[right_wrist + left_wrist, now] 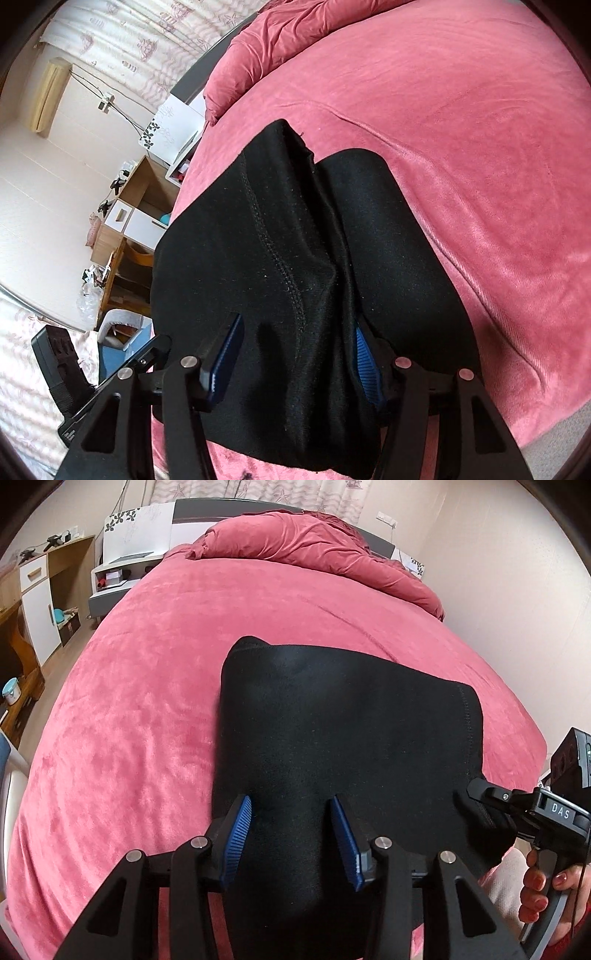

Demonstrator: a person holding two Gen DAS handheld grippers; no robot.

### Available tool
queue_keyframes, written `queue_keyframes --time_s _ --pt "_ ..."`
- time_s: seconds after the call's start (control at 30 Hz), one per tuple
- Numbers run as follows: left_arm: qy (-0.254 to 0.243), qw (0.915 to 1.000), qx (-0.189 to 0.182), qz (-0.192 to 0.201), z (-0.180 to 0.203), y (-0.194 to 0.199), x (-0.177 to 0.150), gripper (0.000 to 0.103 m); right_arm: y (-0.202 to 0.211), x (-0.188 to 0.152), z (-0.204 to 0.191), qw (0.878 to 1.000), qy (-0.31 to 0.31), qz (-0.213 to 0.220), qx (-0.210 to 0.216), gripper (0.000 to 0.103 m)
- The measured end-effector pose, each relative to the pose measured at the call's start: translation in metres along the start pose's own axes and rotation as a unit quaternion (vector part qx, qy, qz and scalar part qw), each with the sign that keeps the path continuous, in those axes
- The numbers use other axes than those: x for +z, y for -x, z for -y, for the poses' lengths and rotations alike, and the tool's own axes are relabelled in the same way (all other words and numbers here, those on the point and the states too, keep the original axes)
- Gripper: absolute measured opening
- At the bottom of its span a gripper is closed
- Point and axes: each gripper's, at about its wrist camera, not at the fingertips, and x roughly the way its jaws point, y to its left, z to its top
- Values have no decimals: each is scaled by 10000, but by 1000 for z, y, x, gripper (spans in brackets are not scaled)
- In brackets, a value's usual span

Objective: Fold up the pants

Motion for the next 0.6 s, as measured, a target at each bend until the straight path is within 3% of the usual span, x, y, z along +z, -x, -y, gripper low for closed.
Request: queue_keyframes --time_s 0.17,0.37,0.6 --pt "71 10000 53 -36 -3 -4 1 46 -9 3 -5 9995 181 -101 -237 39" --pt "190 9997 116 -139 -5 2 5 46 -10 9 -3 9997 124 -189 -132 18" --pt "172 9993 308 -144 -1 5 10 46 8 28 -20 9992 351 -171 106 15"
